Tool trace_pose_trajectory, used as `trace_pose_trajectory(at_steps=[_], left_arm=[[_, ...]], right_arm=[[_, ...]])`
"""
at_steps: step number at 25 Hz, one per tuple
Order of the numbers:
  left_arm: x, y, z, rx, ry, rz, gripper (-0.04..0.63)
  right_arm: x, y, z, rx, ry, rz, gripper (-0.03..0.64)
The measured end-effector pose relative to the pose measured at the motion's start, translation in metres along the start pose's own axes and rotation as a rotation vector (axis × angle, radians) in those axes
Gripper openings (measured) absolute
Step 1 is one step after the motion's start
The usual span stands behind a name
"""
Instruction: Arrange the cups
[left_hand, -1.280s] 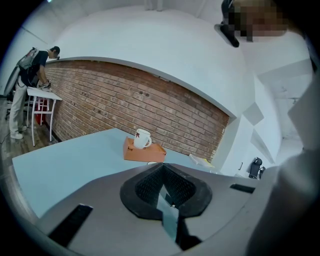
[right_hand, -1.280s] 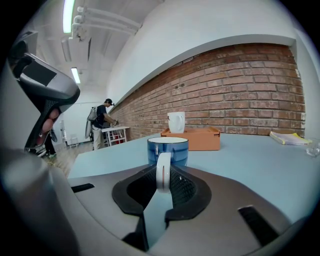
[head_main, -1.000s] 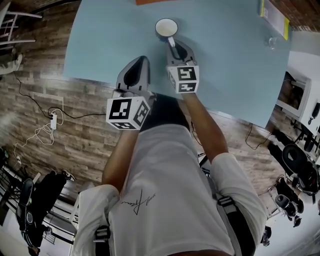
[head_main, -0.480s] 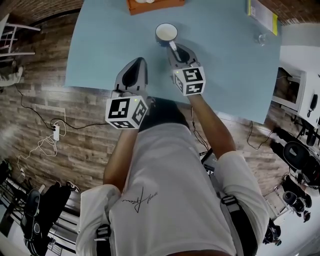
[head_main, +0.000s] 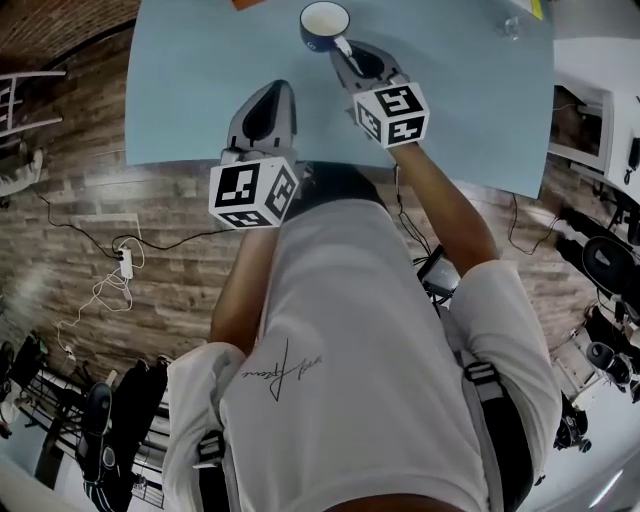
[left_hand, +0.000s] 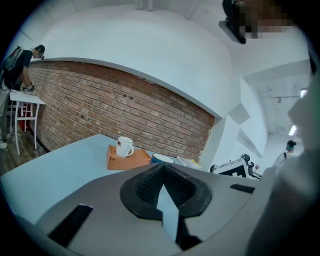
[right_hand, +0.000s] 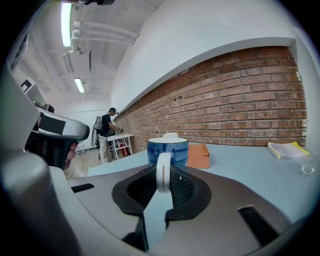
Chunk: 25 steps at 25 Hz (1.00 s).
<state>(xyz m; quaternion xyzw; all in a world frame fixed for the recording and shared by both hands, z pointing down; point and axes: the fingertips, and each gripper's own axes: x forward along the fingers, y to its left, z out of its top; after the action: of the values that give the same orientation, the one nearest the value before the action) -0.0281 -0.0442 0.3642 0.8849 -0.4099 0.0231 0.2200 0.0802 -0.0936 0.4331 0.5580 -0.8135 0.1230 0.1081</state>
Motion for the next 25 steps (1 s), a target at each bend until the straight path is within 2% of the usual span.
trace_pose_trajectory(at_steps=[7, 13, 25], left_arm=[[-0.005, -0.007, 0.0, 0.001, 0.005, -0.02, 0.009], [0.004, -0.009, 0.016, 0.01, -0.02, -0.025, 0.009], [0.036, 0.0, 0.036, 0.002, -0.053, -0.013, 0.009]], right_arm=[[-0.014, -0.014, 0.024, -0.037, -0.019, -0.016, 0.061], [-0.015, -0.025, 0.039, -0.024, -0.029, -0.021, 0.061], [0.003, -0.04, 0.08, -0.054, -0.07, 0.034, 0.061]])
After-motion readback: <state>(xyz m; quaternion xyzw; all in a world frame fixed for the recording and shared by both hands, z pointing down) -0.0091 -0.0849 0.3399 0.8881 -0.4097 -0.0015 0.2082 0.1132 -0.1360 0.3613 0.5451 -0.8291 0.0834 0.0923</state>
